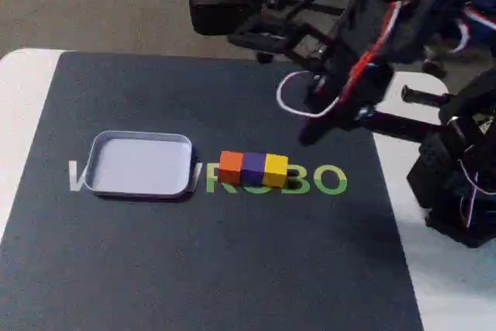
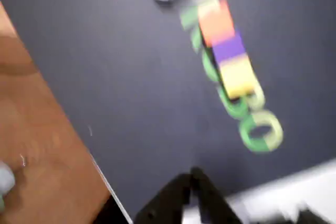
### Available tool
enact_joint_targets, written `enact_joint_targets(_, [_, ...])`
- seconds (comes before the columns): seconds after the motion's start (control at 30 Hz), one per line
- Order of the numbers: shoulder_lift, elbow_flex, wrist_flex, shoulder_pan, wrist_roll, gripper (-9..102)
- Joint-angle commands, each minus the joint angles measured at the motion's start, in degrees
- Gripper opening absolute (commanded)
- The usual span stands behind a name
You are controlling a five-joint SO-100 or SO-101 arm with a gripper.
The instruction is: Move blocks one by one until all three blocks are in the tray.
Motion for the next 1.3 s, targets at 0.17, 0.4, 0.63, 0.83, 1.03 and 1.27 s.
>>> enact_joint_targets(0.17, [6.33,15.03,-11.25,8.26,-14.15,-5])
enact_joint_targets(0.4, [26.19,39.64,-17.14,15.73,-36.39,-3])
enact_joint_targets(0.63, [26.02,40.96,-17.23,15.91,-41.04,-2])
enact_joint_targets(0.83, [13.01,31.20,-16.52,11.69,-37.00,-1])
enact_joint_targets(1.03, [-1.23,19.86,-16.35,9.58,-30.85,0])
enact_joint_targets(1.27, [-10.46,15.73,-17.58,11.25,-30.32,2])
